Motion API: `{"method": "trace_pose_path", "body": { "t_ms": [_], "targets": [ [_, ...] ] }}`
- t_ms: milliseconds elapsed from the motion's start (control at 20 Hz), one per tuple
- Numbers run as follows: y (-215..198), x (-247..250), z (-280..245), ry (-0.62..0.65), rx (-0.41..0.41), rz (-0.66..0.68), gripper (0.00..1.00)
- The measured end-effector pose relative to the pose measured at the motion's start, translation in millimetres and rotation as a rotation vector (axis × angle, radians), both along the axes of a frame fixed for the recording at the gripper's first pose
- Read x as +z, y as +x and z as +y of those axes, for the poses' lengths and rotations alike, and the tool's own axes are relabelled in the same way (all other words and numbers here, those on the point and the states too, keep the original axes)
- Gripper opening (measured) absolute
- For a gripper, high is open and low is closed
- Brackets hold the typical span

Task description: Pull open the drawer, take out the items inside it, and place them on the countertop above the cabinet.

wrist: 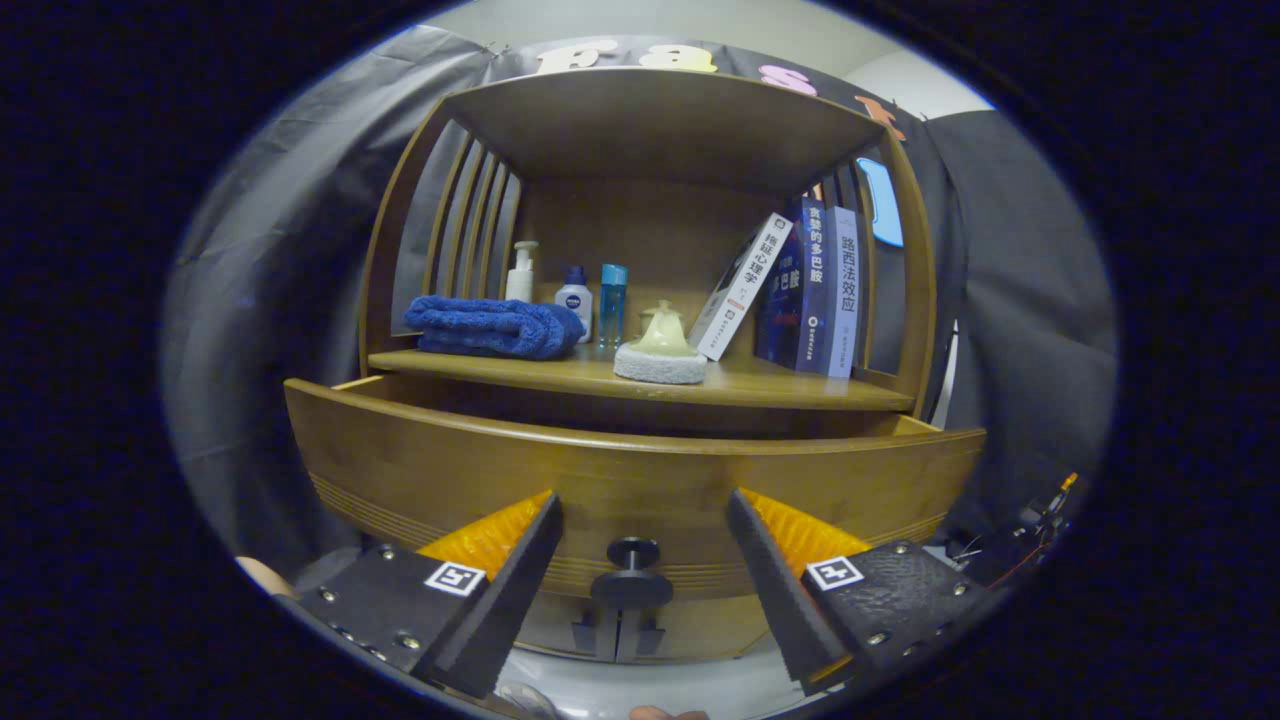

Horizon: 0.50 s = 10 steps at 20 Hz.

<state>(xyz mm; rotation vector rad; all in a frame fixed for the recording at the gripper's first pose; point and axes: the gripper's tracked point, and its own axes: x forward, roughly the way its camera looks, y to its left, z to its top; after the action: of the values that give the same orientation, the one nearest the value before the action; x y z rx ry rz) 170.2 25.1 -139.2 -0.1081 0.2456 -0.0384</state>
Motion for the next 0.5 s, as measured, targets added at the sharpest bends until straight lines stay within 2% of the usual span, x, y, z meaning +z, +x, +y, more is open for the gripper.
{"method": "trace_pose_path", "body": {
  "t_ms": [500],
  "targets": [
    [49.6,-6.1,-1.3,0.002,-0.005,0.014,1.00]
  ]
}}
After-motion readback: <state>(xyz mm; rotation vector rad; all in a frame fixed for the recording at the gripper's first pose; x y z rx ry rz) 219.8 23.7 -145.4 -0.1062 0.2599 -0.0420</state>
